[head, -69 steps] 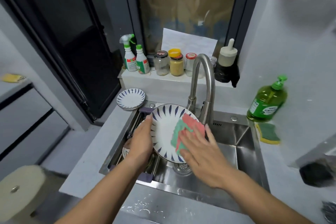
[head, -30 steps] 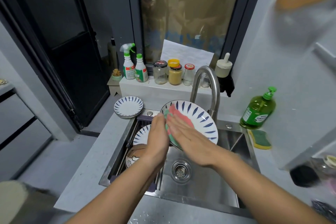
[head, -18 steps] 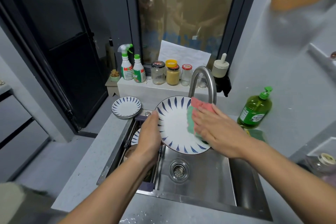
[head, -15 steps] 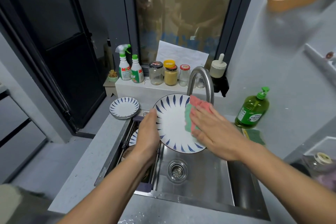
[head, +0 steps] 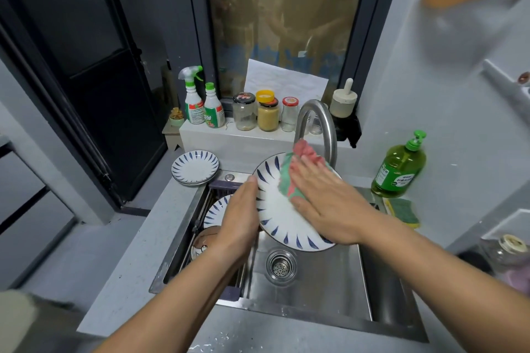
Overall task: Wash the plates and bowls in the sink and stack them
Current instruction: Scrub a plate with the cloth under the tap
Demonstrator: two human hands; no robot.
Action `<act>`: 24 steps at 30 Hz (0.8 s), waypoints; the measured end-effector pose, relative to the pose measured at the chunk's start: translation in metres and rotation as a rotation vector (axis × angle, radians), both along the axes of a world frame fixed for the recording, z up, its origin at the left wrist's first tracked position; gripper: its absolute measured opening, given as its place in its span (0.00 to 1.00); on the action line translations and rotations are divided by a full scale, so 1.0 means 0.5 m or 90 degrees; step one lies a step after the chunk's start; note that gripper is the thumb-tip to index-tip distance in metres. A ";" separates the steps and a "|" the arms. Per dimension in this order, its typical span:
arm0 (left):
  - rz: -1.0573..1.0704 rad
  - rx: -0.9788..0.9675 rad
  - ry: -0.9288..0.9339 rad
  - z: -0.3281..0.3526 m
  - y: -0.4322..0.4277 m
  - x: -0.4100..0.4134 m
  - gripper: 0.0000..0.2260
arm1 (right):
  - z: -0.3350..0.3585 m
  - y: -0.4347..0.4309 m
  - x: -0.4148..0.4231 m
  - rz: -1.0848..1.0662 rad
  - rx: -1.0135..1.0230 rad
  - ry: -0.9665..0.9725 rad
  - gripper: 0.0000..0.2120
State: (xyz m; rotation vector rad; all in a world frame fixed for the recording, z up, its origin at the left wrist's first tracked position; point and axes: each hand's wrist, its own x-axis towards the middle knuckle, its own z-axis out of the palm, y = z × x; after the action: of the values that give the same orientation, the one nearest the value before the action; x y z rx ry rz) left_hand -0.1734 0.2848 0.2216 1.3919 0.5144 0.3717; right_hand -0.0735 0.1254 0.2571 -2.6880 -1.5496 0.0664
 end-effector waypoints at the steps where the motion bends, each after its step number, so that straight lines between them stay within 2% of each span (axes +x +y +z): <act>1: 0.019 0.023 -0.004 0.005 0.006 0.000 0.20 | -0.001 -0.008 -0.001 -0.028 -0.010 -0.027 0.38; 3: 0.035 0.063 -0.022 0.017 0.014 0.000 0.18 | -0.013 -0.021 -0.013 -0.076 -0.009 -0.043 0.38; 5: 0.039 0.080 -0.021 0.023 0.015 -0.005 0.17 | -0.028 -0.027 -0.032 -0.106 0.027 -0.003 0.36; 7: 0.032 0.092 -0.022 0.026 0.015 -0.009 0.17 | -0.033 -0.023 -0.030 -0.137 0.112 0.051 0.33; 10: -0.039 0.110 -0.012 0.039 0.002 -0.013 0.16 | -0.017 -0.004 -0.002 -0.175 0.280 0.131 0.30; 12: -0.093 0.121 -0.001 0.047 -0.012 -0.016 0.15 | 0.002 0.010 0.020 -0.195 0.348 0.170 0.30; 15: -0.151 0.164 -0.016 0.035 -0.014 -0.009 0.17 | 0.031 0.028 0.034 -0.118 0.332 0.167 0.24; 17: -0.160 0.135 -0.025 0.036 -0.007 -0.010 0.18 | 0.042 0.030 0.044 -0.062 0.300 0.178 0.19; 22: -0.187 0.125 -0.014 0.060 0.004 -0.019 0.16 | 0.079 0.006 0.065 -0.049 0.214 0.337 0.23; 24: -0.202 0.124 -0.023 0.067 0.004 -0.025 0.16 | 0.086 0.006 0.072 -0.051 0.198 0.351 0.25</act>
State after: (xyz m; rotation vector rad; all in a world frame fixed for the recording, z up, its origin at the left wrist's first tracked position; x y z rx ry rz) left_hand -0.1858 0.2867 0.2551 1.6233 0.2247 0.1912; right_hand -0.0376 0.1283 0.3001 -2.2265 -1.1702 0.4750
